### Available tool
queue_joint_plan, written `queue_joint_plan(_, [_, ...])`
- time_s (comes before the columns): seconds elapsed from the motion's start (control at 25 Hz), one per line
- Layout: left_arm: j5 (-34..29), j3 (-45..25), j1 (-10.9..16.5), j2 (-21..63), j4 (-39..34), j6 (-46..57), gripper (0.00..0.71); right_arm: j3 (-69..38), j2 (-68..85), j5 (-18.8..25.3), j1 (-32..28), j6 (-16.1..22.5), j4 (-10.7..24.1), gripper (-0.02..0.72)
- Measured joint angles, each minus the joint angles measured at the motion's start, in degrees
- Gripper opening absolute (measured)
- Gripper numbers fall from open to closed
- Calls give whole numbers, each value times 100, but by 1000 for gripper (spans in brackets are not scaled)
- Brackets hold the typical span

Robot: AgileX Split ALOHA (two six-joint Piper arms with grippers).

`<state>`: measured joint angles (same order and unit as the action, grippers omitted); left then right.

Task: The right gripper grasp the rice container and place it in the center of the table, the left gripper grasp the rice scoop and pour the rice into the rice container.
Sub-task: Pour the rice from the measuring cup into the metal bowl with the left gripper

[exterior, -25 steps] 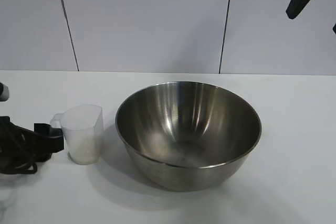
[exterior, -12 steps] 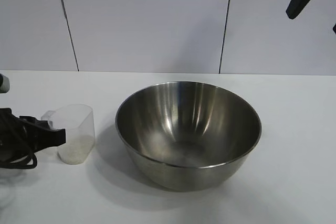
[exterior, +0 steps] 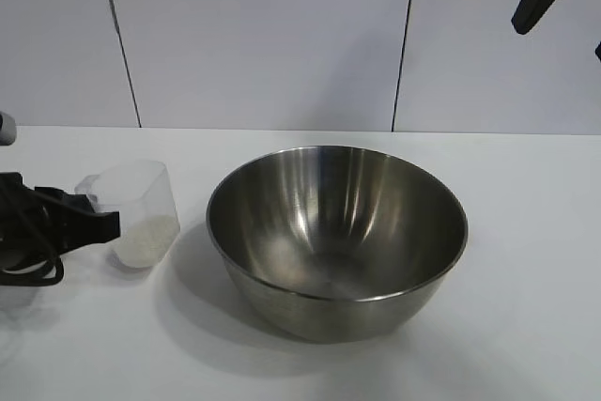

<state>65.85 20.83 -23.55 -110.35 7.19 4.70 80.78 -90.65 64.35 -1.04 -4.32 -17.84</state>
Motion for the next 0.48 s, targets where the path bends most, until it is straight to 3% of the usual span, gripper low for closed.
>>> queue_joint_plan(0.24, [-84,2,0,612,-323,-470,9,0,0,0,0,0,0,547])
queue_joint_plan(0.48, [-1639,399,0,1448,-556,-668,9,0,0,0,0,0,0,547])
